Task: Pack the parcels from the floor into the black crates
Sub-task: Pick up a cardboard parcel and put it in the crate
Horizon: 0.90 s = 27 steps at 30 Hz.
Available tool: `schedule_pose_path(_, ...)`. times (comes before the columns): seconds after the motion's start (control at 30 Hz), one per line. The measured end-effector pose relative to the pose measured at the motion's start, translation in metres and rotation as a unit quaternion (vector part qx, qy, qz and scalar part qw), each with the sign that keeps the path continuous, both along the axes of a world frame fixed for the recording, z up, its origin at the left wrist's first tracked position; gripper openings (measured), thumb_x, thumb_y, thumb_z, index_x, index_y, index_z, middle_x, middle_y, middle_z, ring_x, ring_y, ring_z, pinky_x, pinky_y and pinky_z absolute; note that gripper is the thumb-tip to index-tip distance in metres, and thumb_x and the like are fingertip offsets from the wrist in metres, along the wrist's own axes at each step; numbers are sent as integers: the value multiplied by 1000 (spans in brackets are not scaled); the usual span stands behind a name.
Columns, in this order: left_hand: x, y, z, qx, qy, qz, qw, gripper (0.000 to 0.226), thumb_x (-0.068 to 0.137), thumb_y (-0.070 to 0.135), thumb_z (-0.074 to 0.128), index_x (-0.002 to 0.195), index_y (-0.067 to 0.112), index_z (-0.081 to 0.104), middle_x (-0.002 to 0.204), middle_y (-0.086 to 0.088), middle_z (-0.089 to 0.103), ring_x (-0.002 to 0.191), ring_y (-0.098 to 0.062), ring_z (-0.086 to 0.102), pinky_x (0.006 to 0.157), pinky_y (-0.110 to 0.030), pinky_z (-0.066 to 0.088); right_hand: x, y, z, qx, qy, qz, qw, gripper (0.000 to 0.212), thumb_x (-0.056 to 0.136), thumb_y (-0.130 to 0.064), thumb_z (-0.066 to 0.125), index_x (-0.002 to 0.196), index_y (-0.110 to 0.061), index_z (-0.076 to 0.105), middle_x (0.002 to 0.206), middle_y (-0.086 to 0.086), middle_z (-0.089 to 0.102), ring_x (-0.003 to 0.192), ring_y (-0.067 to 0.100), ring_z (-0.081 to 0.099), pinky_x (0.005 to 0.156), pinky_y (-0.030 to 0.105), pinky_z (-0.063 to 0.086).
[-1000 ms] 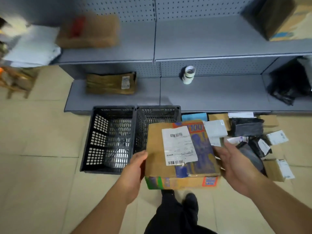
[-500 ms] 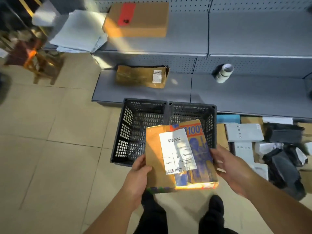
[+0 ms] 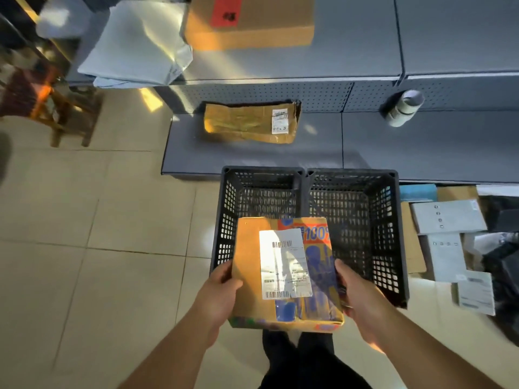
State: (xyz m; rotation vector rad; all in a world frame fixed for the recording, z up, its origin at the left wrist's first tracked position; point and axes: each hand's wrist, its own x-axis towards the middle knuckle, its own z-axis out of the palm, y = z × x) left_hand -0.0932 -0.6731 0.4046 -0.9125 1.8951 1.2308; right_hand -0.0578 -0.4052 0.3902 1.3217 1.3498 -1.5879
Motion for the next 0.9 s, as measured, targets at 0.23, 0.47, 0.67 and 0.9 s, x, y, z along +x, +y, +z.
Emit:
schedule_pose_path(0.23, -46, -13, -44, -42, -9, 14, 999, 35, 100, 26, 57, 124, 50, 51, 122, 10, 58, 111, -18, 53, 88, -39, 42, -56, -20, -58, -32, 6, 40, 999, 58, 86, -69, 55, 131, -33, 63, 132, -4, 65, 122, 25, 62, 111, 52, 41)
schedule_pose_path(0.47, -98, -20, -137, -41, -8, 27, 999, 26, 99, 29, 57, 117, 48, 60, 112, 12, 67, 103, -18, 61, 90, -46, 53, -115, -41, -140, -14, 22, 50, 998, 55, 82, -71, 50, 121, -36, 67, 127, -4, 67, 119, 24, 61, 111, 52, 39)
schedule_pose_path(0.67, -143, -32, -245, -52, -16, 7, 999, 32, 101, 34, 55, 132, 40, 56, 114, 12, 68, 93, -8, 61, 72, -27, 44, -161, -72, -234, 64, 53, 54, 995, 56, 81, -69, 48, 122, -35, 63, 124, -4, 65, 106, 20, 62, 94, 41, 46)
schedule_pose_path(0.9, -176, -44, -354, -54, -40, -8, 998, 28, 101, 36, 55, 128, 42, 48, 103, 17, 62, 84, -2, 53, 62, -26, 38, -188, -104, -342, 76, 37, 44, 995, 64, 83, -69, 50, 141, -40, 48, 127, -8, 60, 106, 18, 61, 85, 38, 50)
